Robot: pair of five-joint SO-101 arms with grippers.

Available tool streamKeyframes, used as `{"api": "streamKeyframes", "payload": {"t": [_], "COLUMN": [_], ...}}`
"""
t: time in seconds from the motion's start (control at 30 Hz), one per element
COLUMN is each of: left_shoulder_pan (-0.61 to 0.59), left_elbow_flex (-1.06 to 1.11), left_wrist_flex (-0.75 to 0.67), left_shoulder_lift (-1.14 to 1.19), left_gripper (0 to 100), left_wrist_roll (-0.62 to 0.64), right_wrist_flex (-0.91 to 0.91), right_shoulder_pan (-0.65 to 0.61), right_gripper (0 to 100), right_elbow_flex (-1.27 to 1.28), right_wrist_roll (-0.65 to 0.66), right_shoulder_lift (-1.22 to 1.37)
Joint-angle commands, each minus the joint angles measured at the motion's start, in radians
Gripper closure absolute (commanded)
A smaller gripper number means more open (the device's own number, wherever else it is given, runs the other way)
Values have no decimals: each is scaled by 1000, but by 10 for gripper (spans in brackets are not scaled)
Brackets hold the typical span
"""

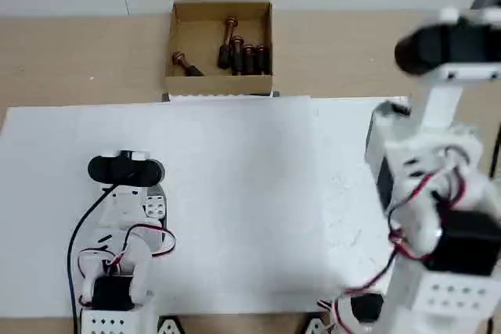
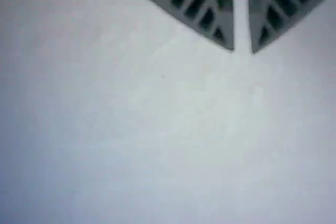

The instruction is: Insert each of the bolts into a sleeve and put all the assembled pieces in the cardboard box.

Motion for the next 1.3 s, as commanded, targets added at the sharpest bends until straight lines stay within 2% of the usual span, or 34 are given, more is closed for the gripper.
{"api": "streamKeyframes", "payload": {"t": [0.0,0.33,0.57,0.77,1.1,1.27], "left_shoulder_pan": [-5,-5,-5,-5,-5,-5], "left_elbow_flex": [-5,-5,-5,-5,-5,-5], "left_wrist_flex": [-2,-2,-2,-2,-2,-2], "left_shoulder_lift": [-9,-9,-9,-9,-9,-9], "left_gripper": [995,995,995,995,995,995], "left_wrist_roll": [3,3,3,3,3,3], "right_wrist_flex": [-179,-435,-475,-479,-657,-671], "right_shoulder_pan": [13,13,15,10,8,8], "right_gripper": [996,996,996,996,995,995], "right_elbow_flex": [324,985,1266,1379,1540,1571], "right_wrist_roll": [-2,0,0,-5,0,-2], "right_shoulder_lift": [-211,-648,-894,-960,-964,-963]}}
